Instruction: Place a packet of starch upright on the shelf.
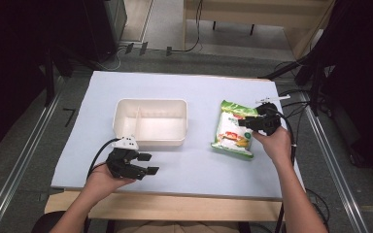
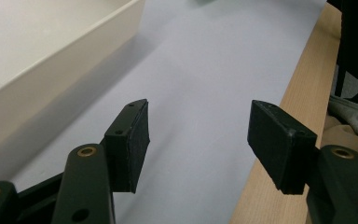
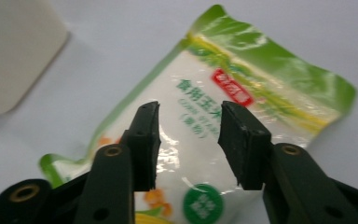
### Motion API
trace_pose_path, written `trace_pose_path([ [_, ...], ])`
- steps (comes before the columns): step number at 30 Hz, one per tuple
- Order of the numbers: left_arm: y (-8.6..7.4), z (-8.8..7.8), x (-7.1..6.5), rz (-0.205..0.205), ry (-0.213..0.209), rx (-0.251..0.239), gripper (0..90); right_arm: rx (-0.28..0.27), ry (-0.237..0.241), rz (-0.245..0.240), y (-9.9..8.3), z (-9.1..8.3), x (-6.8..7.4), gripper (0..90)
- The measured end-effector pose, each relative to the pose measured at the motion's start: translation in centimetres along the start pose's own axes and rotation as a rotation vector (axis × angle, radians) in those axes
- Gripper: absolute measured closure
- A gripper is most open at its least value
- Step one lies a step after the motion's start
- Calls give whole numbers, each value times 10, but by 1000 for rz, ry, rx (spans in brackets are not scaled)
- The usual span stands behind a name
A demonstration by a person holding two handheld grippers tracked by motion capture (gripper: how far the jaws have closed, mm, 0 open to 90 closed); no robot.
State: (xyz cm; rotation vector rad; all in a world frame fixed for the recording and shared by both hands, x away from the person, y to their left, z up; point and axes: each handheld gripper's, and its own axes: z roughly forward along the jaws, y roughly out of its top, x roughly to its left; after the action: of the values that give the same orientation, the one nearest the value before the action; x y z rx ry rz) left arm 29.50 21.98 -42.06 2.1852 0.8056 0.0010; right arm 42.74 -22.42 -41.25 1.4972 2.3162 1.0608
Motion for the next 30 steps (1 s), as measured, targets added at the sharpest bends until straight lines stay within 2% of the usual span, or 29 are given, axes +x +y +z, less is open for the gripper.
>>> trace_pose_path([
  [3, 0, 1, 0, -1, -1, -7, 393, 17, -53, 30, 4, 2, -15, 516],
  [6, 0, 1, -1, 0, -2, -6, 393, 26, -81, 87, 5, 7, -32, 468],
  [12, -2, 1, -1, 0, 1, -6, 393, 54, -121, 151, 4, 25, -52, 403],
  [16, -3, 0, -1, -1, 9, -1, 394, 73, -126, 208, 2, 39, -61, 394],
  [21, -6, -3, -1, -8, 19, -1, 394, 88, -151, 237, 1, 49, -63, 366],
  [25, -8, -6, -2, -11, 23, -14, 395, 108, -97, 301, -1, 46, -67, 429],
  [30, -9, -6, -3, -16, 26, -13, 397, 119, -15, 303, 2, 53, -57, 476],
])
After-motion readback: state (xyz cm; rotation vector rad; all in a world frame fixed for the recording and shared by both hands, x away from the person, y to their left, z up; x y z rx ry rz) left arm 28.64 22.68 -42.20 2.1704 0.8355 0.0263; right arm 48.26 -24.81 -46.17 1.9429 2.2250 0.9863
